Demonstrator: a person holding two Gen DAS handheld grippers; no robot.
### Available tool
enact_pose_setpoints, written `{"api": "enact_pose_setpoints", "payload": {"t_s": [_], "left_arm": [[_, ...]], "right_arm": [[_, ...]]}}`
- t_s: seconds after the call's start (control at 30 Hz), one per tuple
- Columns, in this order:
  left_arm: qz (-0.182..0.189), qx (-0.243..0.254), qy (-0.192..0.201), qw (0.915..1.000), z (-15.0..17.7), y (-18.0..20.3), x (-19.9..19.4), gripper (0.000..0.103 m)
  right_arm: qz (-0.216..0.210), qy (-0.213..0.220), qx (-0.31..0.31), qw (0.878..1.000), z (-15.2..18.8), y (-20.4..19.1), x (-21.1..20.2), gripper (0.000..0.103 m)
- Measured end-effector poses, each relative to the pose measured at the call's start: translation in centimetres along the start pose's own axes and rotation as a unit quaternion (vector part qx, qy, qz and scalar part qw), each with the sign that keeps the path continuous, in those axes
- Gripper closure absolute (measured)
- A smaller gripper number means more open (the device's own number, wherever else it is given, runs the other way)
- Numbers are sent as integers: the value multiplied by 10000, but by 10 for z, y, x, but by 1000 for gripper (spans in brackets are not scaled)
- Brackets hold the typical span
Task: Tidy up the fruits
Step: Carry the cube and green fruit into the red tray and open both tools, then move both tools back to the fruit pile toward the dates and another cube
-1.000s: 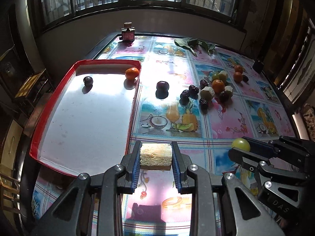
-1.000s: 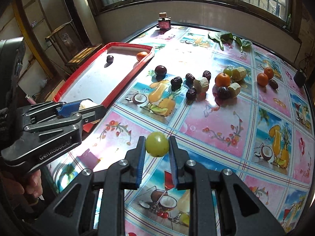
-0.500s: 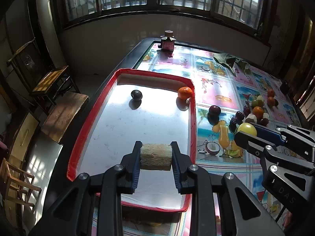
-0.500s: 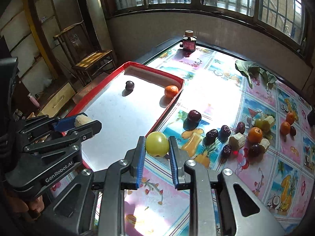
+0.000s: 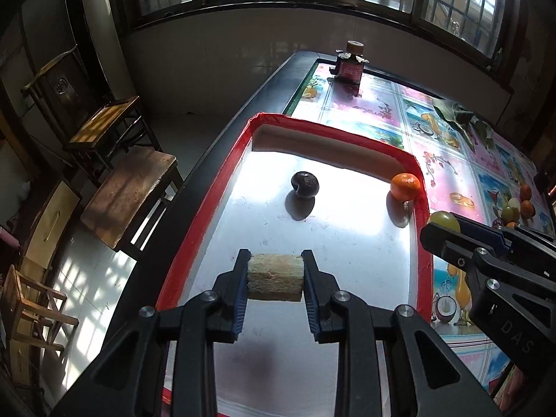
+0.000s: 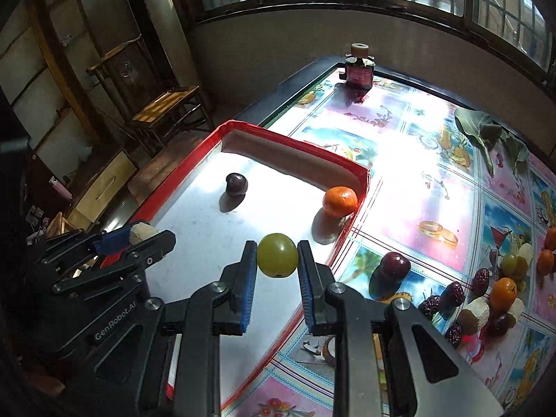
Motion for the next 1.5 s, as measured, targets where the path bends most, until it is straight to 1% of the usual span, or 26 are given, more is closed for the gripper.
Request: {"api": "enact_pose_setpoints", "payload": {"t_s": [0.27, 0.5, 0.6, 0.67, 0.7, 0.73, 0.8, 0.93, 0.97, 1.03, 1.1, 1.17, 1.2, 1.37, 1.4, 1.5], "left_arm": [[-22, -68, -248, 9997, -11, -3, 34, 75], [-143, -21, -358, 9993, -14, -2, 49, 75], [-202, -17, -335, 9992, -16, -2, 52, 67], [-284, 2, -306, 9991, -17, -2, 52, 54], [-315, 12, -284, 9991, -18, -1, 52, 51], [-317, 18, -251, 9992, -19, -1, 51, 45], [-399, 40, -236, 9989, -20, 0, 50, 43], [-463, -25, -247, 9986, -21, -3, 47, 34], [-495, -38, -229, 9985, -21, -4, 46, 32], [-584, -35, -196, 9981, -21, -5, 42, 31], [-682, -9, -210, 9975, -21, -5, 39, 30], [-803, 7, -207, 9966, -20, -5, 34, 25], [-837, 4, -179, 9963, -19, -5, 31, 25], [-883, -47, -189, 9959, -12, 1, 18, 24], [-882, -44, -190, 9959, -11, 4, 16, 24], [-874, 16, -168, 9960, -5, 17, 7, 24]], "right_arm": [[-102, -185, 54, 9998, -12, 2, 45, 78], [52, -333, -31, 9994, -20, 7, 69, 78], [112, -362, -81, 9992, -21, 11, 74, 78], [139, -342, -98, 9993, -21, 12, 75, 78], [157, -337, -107, 9993, -22, 12, 75, 78], [179, -327, -115, 9992, -22, 13, 75, 78], [216, -352, -135, 9991, -21, 12, 75, 77], [278, -332, -138, 9990, -22, 15, 70, 77], [301, -328, -141, 9989, -22, 15, 68, 76], [388, -268, -143, 9988, -23, 17, 63, 70], [497, -239, -141, 9984, -23, 18, 58, 59], [580, -191, -123, 9981, -23, 20, 52, 55], [584, -159, -101, 9981, -22, 20, 48, 53], [585, -6, -10, 9983, -13, 21, 25, 49], [588, 31, 13, 9983, -9, 22, 20, 47], [559, 118, 96, 9983, 1, 31, 2, 46]]}}
Point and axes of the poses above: each gripper's, at about its wrist camera, not at the fingertips, and x roughly the way its jaws point, y to its right, z to its underside, the point moved 5 cm from there along x, roughly the way its jaws point, and after that the axes turned 1 degree about y, right-handed, at the moved point
